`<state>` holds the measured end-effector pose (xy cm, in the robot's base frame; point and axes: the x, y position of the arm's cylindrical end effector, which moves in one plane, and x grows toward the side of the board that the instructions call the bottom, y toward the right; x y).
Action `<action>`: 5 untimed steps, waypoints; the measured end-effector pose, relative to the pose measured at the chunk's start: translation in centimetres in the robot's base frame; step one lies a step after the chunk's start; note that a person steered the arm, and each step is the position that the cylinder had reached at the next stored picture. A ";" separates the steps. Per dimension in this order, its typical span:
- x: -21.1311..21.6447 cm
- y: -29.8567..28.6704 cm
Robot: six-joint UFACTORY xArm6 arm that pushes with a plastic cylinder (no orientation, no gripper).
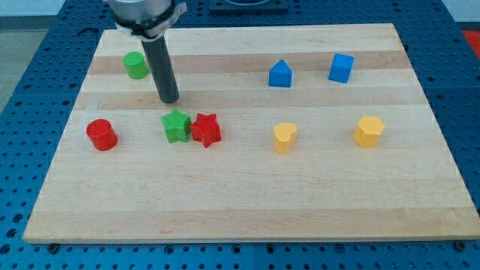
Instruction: Move the green circle towards the center left
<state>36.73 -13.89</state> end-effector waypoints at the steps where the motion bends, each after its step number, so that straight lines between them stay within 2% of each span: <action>1: -4.1 0.1; 3: -11.4 -4.2; 4: -11.1 -8.4; 5: -7.2 -10.7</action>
<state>29.51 -24.54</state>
